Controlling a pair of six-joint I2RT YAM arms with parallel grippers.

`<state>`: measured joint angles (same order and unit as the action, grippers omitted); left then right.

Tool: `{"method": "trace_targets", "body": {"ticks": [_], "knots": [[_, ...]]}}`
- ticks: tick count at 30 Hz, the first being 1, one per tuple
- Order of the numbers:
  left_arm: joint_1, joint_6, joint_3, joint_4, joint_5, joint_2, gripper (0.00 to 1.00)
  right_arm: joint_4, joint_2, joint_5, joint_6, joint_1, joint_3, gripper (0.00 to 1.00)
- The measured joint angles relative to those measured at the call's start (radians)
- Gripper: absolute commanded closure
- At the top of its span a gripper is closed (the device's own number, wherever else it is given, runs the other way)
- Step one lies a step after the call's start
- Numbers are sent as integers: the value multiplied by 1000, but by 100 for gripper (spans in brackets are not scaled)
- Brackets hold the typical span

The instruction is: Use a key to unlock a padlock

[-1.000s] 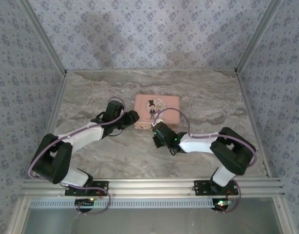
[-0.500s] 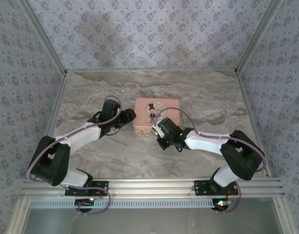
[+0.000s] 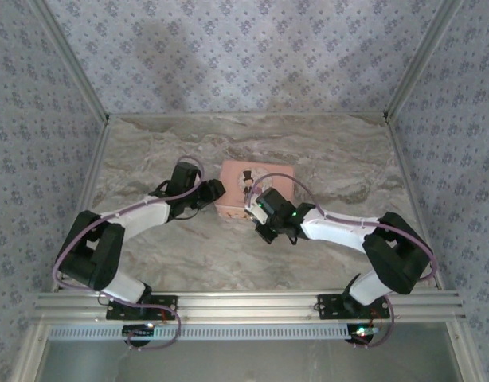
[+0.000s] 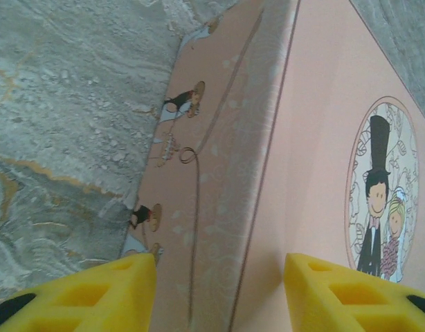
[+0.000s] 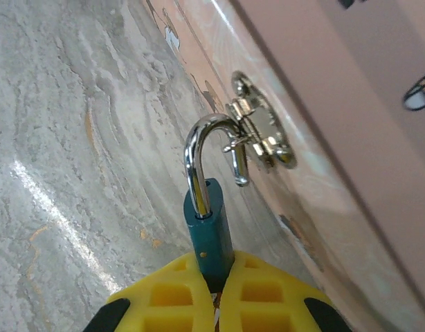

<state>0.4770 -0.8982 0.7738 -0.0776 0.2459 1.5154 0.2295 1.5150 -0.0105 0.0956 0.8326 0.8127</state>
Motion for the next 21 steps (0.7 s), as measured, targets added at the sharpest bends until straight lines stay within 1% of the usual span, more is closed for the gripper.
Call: {"method": "trace_targets", "body": {"ticks": [12, 21], "knots": [[2, -1, 3, -20, 19, 13, 49, 26, 63, -16, 45, 49, 56, 100], [21, -4, 3, -32, 18, 19, 49, 30, 71, -20, 70, 70, 99, 100]]}}
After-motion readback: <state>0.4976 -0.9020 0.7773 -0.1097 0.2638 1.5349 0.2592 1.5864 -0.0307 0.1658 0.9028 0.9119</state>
